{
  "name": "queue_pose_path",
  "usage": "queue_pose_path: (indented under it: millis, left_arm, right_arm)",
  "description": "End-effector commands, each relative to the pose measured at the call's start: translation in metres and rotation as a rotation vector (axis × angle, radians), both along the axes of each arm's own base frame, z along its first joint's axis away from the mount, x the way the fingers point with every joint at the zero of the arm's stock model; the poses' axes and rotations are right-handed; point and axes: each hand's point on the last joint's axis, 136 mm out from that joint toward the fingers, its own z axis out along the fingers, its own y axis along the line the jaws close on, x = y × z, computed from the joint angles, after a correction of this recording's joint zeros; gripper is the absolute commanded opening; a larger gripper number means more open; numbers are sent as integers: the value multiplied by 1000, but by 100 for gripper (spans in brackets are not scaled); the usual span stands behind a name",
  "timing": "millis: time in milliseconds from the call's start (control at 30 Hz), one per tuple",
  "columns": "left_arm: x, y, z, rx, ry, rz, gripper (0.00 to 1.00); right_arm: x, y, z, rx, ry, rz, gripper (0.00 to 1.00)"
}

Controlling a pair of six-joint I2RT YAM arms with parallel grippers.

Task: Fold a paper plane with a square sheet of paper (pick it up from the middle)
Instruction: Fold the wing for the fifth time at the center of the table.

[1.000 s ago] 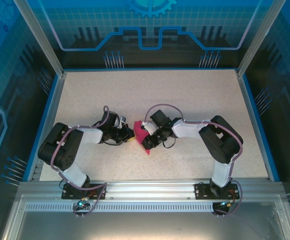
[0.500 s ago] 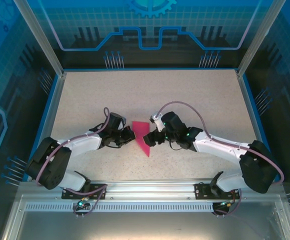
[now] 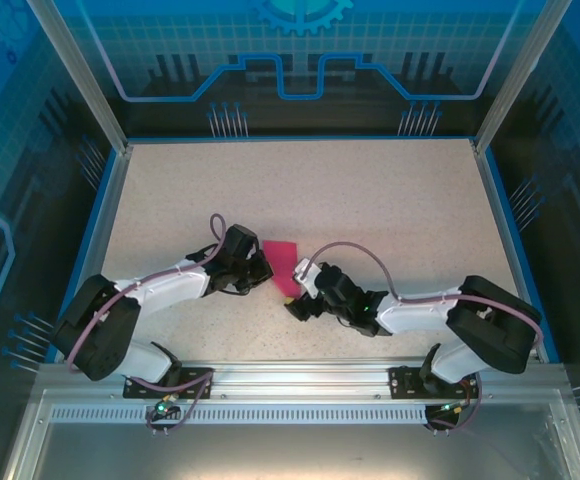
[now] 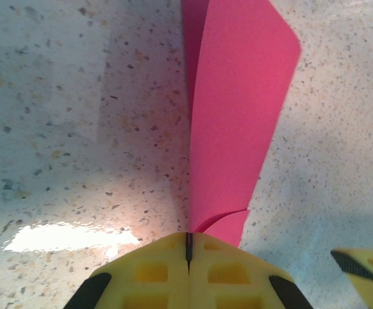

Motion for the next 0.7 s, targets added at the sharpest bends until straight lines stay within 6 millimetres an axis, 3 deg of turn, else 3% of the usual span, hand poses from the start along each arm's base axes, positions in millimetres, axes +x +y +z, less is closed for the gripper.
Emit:
queue_pose_path:
  millis: [0,167,667]
  left_arm:
    - [4,-1,2,14,17,31,0]
    - [4,-3,5,10,20,32,0]
    - [4,-4,13,-3,20,42,0]
  right_arm:
    - [4,26,16,37,-136,62,84]
    - [9,43,-1,8,-158,79,59]
    - [22,61,-22,37,-195,46,35]
